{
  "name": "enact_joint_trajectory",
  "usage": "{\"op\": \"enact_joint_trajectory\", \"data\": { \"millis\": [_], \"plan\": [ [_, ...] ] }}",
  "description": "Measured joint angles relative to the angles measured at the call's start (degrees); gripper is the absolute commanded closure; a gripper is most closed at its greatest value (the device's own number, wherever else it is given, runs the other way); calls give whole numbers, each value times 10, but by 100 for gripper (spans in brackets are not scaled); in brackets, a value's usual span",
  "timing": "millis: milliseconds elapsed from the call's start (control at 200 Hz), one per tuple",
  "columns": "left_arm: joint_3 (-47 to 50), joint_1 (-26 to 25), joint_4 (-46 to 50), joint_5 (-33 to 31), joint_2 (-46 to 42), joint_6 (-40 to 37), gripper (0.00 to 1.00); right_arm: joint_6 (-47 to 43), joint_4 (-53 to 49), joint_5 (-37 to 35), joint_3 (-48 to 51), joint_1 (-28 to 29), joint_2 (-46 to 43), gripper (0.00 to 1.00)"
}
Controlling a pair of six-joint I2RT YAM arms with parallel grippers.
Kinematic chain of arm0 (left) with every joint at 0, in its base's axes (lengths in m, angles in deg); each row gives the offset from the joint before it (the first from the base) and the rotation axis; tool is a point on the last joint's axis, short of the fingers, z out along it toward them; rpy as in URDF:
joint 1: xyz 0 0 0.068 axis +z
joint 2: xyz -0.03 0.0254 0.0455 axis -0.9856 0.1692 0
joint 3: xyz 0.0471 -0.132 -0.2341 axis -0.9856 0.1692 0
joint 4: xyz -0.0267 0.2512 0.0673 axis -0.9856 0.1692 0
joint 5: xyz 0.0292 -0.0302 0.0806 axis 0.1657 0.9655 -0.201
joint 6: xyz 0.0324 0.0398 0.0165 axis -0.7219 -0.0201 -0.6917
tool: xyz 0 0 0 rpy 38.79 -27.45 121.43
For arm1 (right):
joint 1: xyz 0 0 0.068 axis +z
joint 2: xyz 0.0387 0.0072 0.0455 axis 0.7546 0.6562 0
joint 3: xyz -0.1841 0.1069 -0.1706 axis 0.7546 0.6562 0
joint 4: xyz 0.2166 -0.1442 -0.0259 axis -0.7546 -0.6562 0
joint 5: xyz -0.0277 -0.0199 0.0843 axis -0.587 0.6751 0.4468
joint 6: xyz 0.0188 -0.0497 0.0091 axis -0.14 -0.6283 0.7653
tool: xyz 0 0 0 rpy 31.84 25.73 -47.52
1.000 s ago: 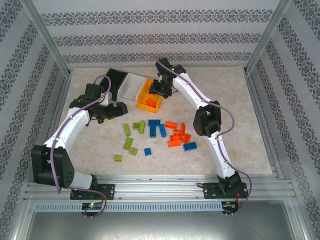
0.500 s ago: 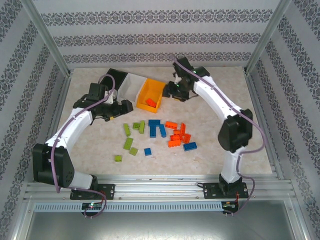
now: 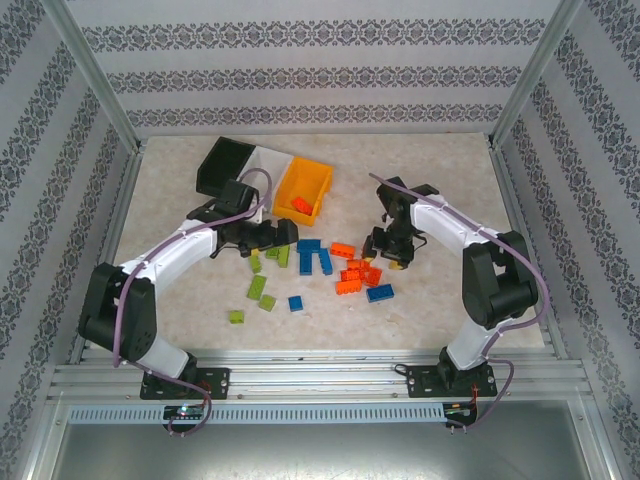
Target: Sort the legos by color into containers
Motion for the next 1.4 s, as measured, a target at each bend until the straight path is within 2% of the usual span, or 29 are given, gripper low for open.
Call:
{"op": "enact_joint_trajectory", "data": {
  "millis": [734,1124,1259,1404],
  "plan": [
    [7,-10,-1,-31,-27,30,0,-21,47,18,-27,4,70,40],
    [13,-10,0,-35,-39,34,0,-30,63,26,-33,3,107,46],
    [13,-10,0,-36,-40,34,0,-30,72,27,-40,3,123,54],
    [13,-10,0,-41,-42,34,0,-30,75,28,-40,2,129,71]
  ]
}}
